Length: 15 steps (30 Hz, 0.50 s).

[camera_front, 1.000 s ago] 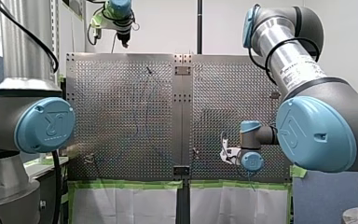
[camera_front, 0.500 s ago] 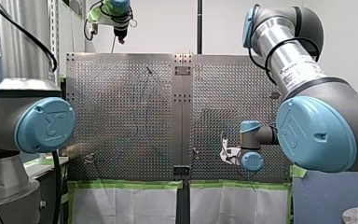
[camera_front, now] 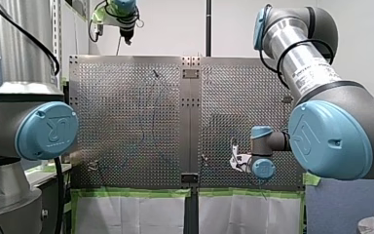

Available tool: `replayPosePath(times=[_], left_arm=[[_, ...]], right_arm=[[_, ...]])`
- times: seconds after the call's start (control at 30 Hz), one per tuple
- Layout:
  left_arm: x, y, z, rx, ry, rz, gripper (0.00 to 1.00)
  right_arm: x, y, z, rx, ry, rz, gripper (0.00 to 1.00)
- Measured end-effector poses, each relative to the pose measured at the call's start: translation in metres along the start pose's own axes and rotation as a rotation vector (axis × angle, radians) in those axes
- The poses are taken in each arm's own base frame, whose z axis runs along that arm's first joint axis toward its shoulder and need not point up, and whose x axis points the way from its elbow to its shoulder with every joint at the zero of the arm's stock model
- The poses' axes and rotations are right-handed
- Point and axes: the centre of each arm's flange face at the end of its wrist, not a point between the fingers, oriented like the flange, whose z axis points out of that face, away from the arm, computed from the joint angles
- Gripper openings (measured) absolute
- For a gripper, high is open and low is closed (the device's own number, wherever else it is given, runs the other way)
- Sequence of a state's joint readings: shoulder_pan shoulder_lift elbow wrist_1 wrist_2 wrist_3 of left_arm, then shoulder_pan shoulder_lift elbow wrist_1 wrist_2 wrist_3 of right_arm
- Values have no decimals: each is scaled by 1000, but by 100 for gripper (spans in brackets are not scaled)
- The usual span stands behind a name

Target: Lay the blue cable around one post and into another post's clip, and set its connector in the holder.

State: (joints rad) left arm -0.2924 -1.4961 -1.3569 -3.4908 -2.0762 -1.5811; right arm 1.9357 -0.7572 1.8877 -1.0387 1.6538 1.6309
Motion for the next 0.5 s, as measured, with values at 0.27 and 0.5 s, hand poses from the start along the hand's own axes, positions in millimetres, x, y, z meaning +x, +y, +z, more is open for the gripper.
replayPosePath(times=[0.27, 0.5], left_arm=[[-6, -9, 5, 58, -59, 21, 100], [-8, -12, 6, 70, -76, 31, 100]], right_arm=[[0, 0, 0, 1, 1, 0, 13], [0, 0, 0, 1, 1, -1, 13]])
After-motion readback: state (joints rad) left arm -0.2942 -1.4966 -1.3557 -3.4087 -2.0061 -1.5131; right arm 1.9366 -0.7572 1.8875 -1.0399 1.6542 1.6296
